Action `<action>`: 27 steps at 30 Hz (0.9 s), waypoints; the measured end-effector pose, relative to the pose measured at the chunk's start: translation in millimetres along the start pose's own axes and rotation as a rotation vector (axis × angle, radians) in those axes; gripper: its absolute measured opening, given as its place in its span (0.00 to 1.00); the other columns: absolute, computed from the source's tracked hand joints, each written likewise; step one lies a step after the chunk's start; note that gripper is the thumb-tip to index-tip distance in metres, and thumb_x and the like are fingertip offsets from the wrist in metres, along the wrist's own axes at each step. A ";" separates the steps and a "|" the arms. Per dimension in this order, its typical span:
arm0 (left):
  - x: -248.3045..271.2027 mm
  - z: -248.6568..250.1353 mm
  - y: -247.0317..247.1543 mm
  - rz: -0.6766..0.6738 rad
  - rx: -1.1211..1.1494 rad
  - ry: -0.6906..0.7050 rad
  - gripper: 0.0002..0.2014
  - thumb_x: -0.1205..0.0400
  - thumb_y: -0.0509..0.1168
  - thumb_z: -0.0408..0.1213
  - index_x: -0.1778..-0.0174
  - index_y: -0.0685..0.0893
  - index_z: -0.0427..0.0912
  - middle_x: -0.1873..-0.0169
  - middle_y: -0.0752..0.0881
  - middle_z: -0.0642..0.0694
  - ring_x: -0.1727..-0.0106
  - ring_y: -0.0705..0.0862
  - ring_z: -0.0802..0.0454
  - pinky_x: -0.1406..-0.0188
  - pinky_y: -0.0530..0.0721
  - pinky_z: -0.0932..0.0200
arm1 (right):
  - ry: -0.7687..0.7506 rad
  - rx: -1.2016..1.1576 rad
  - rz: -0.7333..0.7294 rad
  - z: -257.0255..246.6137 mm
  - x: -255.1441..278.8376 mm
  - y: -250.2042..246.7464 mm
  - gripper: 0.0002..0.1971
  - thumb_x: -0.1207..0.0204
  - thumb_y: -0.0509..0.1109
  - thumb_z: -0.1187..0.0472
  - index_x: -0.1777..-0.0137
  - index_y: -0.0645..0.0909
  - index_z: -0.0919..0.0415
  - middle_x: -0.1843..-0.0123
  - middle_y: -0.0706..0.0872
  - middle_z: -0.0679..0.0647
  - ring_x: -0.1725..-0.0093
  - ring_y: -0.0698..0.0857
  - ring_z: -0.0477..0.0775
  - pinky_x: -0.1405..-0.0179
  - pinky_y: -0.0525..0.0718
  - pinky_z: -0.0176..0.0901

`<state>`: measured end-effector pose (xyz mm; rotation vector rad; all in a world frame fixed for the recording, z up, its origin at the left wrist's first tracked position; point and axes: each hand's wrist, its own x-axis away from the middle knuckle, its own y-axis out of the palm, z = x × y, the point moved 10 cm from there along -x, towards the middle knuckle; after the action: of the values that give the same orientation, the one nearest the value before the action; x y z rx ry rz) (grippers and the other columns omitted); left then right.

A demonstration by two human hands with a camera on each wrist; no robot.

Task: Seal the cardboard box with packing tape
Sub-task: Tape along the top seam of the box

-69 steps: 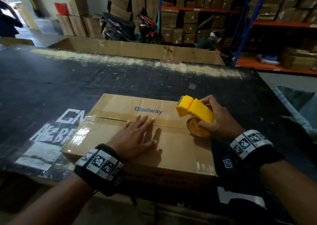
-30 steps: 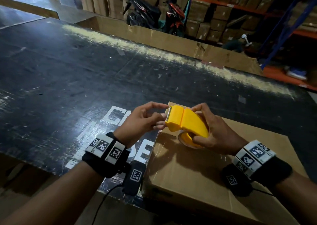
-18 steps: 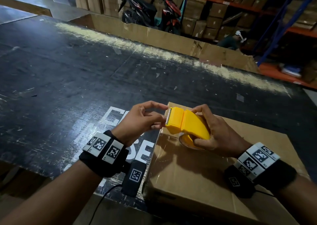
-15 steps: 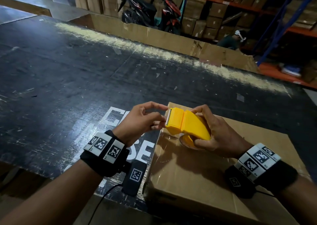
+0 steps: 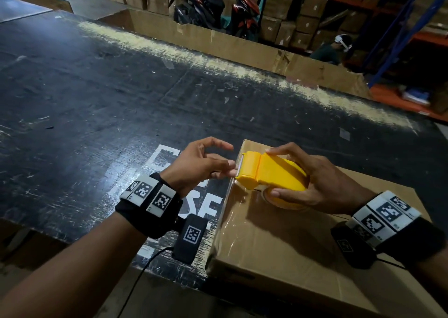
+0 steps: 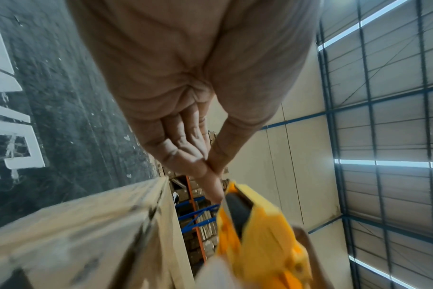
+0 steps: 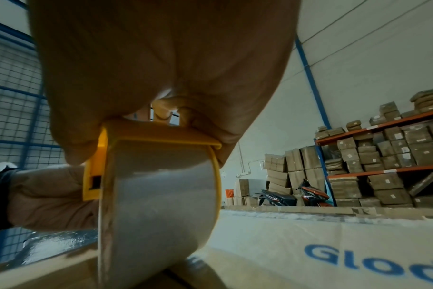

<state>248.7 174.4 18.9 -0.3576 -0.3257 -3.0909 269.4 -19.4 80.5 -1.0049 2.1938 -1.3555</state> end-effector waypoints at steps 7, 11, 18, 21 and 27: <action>1.5 -25.1 -28.5 0.083 0.015 -0.024 0.20 0.21 0.72 0.20 0.33 0.80 0.28 0.62 0.93 0.34 0.69 0.92 0.52 0.68 0.87 0.66 | 0.032 0.057 -0.065 8.5 16.6 -3.9 0.38 0.35 0.66 0.24 0.24 0.61 0.29 0.30 0.73 0.38 0.43 0.80 0.41 0.57 0.84 0.39; -4.8 -48.7 -34.5 0.098 0.015 -0.050 0.21 0.22 0.75 0.24 0.33 0.82 0.32 0.52 0.94 0.28 0.58 0.93 0.46 0.62 0.88 0.63 | 0.049 0.097 -0.073 4.4 8.7 0.2 0.36 0.33 0.66 0.25 0.25 0.64 0.32 0.34 0.74 0.37 0.48 0.79 0.38 0.61 0.76 0.31; -7.4 -67.2 -36.1 0.122 0.073 -0.056 0.19 0.22 0.75 0.24 0.35 0.82 0.29 0.48 0.91 0.24 0.62 0.95 0.49 0.65 0.88 0.66 | 0.071 0.137 -0.121 3.5 2.3 6.9 0.36 0.33 0.67 0.26 0.25 0.64 0.32 0.30 0.78 0.45 0.46 0.80 0.46 0.60 0.76 0.34; -9.0 -79.0 -29.5 0.111 0.028 -0.080 0.22 0.22 0.76 0.27 0.33 0.81 0.29 0.52 0.94 0.29 0.63 0.94 0.49 0.67 0.87 0.65 | 0.078 0.141 -0.128 5.6 2.5 8.2 0.37 0.33 0.64 0.23 0.25 0.63 0.32 0.29 0.78 0.45 0.46 0.80 0.46 0.60 0.75 0.34; -2.1 -93.2 -43.3 0.234 -0.610 -0.003 0.22 0.28 0.83 0.44 0.41 0.84 0.49 0.51 0.92 0.47 0.61 0.93 0.53 0.62 0.91 0.58 | 0.085 0.149 -0.126 6.9 2.0 9.2 0.38 0.36 0.61 0.21 0.25 0.62 0.31 0.31 0.79 0.45 0.47 0.80 0.44 0.60 0.76 0.34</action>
<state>228.2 197.4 -79.2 -0.3688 0.6279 -2.8797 269.0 -22.6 69.2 -1.0627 2.0820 -1.6200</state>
